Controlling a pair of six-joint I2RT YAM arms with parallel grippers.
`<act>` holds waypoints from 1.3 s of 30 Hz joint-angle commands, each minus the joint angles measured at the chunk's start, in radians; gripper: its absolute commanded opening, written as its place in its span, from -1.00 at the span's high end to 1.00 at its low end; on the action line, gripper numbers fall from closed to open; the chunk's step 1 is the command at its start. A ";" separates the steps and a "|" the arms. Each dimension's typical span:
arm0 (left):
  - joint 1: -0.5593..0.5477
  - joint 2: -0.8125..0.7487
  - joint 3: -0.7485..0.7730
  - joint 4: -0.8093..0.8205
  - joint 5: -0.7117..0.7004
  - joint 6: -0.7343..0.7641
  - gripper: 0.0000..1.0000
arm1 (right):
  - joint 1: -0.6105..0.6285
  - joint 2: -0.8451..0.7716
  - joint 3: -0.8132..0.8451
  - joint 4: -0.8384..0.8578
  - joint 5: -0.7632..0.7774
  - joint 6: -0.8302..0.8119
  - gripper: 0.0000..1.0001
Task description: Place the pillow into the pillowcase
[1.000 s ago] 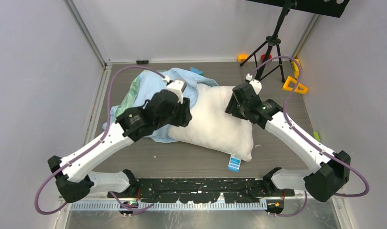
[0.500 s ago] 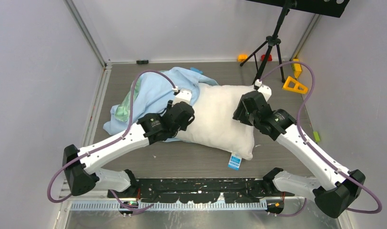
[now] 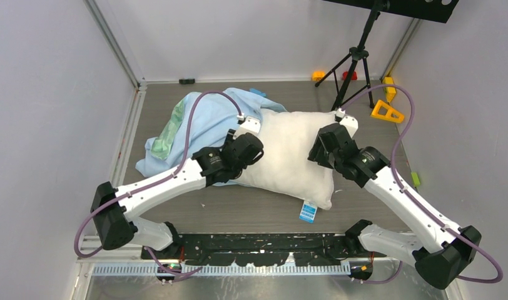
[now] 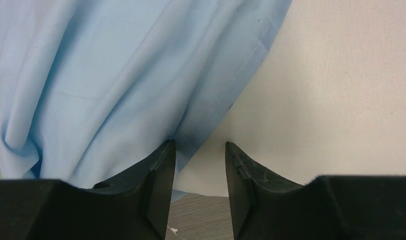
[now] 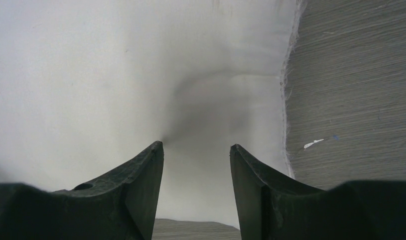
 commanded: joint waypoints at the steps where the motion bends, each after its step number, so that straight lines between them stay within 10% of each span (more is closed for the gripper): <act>1: 0.013 0.012 0.045 0.042 -0.068 0.040 0.16 | 0.006 -0.030 -0.010 0.004 0.043 0.003 -0.13; 9: 0.065 0.001 0.033 0.016 -0.064 0.047 0.41 | 0.005 -0.036 -0.019 -0.010 0.064 -0.002 -0.16; 16: 0.067 -0.044 0.045 -0.016 -0.044 0.074 0.81 | 0.004 -0.095 -0.056 -0.048 0.109 -0.045 -0.62; 24: 0.049 -0.059 0.156 -0.025 0.325 0.081 1.00 | 0.005 -0.068 -0.190 0.101 -0.101 -0.081 -0.76; 26: 0.031 -0.059 0.200 -0.014 0.439 0.087 1.00 | 0.004 -0.043 -0.212 0.154 -0.161 -0.064 -0.62; 33: 0.018 -0.005 0.284 0.148 0.832 -0.065 1.00 | 0.085 -0.018 -0.086 0.197 -0.209 0.026 0.97; 39: 0.099 0.045 0.174 0.124 0.726 -0.195 1.00 | 0.107 -0.024 -0.061 0.189 -0.125 0.052 0.99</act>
